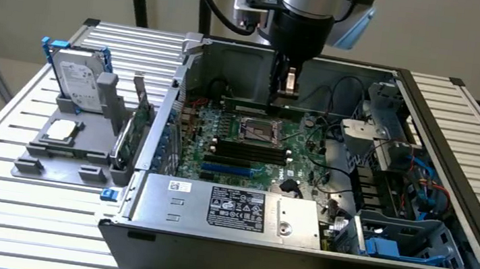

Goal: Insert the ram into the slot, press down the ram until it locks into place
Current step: 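Insert the ram into the slot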

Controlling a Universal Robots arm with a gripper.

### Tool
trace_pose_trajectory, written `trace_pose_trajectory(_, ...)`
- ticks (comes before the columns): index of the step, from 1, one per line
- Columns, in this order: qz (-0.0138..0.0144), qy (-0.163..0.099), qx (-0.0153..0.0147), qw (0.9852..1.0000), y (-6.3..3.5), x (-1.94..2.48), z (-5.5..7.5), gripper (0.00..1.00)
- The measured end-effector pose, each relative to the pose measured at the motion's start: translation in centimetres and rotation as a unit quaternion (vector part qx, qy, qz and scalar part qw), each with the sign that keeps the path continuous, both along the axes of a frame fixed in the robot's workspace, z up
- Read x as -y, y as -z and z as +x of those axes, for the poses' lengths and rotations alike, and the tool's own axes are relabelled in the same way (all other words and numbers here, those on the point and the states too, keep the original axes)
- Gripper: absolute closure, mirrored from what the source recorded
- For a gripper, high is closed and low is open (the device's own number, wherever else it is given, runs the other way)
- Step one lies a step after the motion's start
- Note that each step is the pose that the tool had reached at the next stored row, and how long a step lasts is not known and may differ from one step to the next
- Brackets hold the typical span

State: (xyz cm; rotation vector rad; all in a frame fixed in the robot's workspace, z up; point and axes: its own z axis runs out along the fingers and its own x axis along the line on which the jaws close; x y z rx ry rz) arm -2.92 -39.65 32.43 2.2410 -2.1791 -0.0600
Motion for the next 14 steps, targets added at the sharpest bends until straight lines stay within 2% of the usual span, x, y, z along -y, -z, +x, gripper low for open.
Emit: trace_pose_trajectory(14, 0.0000, 0.001, 0.0001, 1.0000, 2.54, 0.02, 0.0, 0.87)
